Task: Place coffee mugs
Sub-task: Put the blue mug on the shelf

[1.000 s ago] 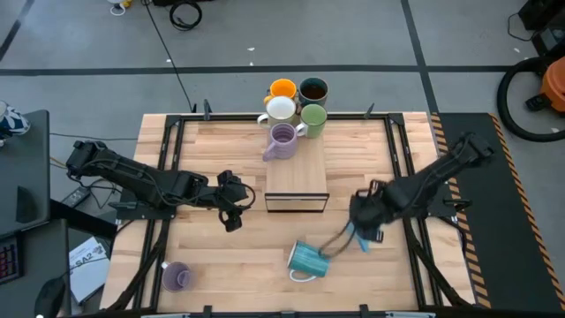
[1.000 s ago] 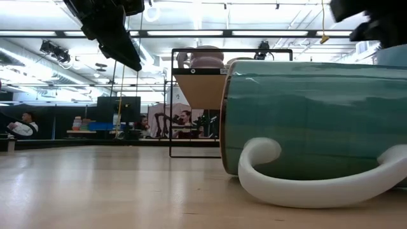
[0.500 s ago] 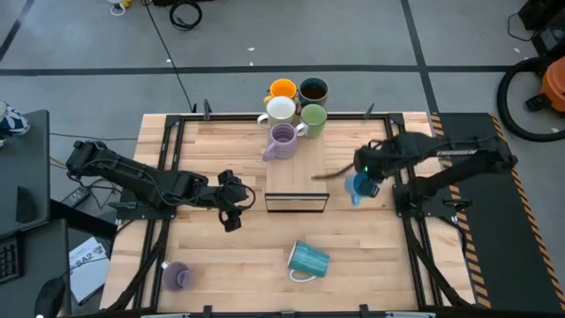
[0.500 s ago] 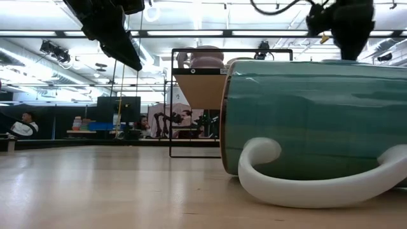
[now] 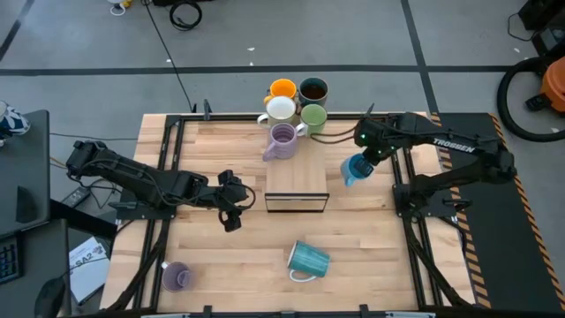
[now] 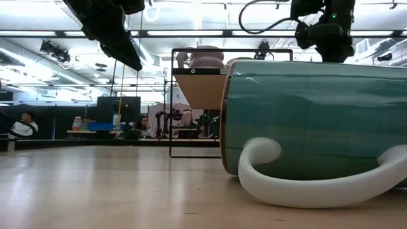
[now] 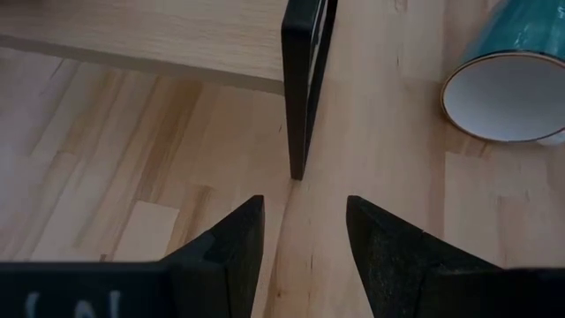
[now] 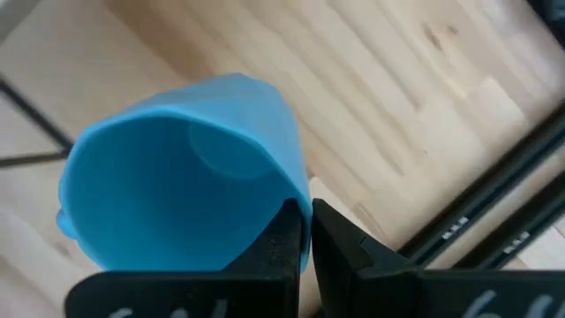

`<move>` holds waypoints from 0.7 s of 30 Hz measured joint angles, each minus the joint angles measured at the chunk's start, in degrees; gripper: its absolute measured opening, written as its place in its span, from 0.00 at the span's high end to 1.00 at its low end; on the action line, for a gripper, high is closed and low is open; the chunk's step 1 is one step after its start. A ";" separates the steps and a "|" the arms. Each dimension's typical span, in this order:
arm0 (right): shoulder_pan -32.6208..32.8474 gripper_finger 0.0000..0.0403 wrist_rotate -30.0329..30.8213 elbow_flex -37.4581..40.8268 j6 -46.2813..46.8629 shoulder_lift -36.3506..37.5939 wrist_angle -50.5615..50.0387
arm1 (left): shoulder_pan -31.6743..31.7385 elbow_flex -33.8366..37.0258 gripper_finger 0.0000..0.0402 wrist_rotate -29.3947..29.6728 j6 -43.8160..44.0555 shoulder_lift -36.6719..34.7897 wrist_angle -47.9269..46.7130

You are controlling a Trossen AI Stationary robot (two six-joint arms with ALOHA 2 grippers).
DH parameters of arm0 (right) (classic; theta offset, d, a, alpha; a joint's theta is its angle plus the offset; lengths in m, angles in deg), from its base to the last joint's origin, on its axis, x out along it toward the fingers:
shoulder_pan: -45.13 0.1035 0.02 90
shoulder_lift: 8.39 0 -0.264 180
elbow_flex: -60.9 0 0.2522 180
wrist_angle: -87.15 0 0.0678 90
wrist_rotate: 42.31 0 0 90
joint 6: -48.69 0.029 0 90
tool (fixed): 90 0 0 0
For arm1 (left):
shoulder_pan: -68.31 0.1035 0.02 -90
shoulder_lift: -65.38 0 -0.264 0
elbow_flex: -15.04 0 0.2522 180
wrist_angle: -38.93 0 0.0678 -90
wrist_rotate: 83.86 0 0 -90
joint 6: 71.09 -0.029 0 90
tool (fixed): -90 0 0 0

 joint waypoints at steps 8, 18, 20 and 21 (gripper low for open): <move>-4.48 0.94 -0.01 -0.02 0.02 -0.56 0.54 | 0.02 0.00 0.58 0.00 0.00 0.00 0.03; -6.99 0.94 -1.03 -0.02 -2.08 -6.92 3.51 | 0.02 0.00 0.58 -0.02 0.01 0.00 1.16; -7.79 0.94 -1.73 -0.02 -2.82 -8.36 4.50 | 0.00 0.00 0.58 -0.02 0.00 0.00 1.23; -8.23 0.94 -2.03 -0.02 -3.32 -9.12 5.01 | 0.00 0.00 0.58 -0.02 0.00 0.00 1.27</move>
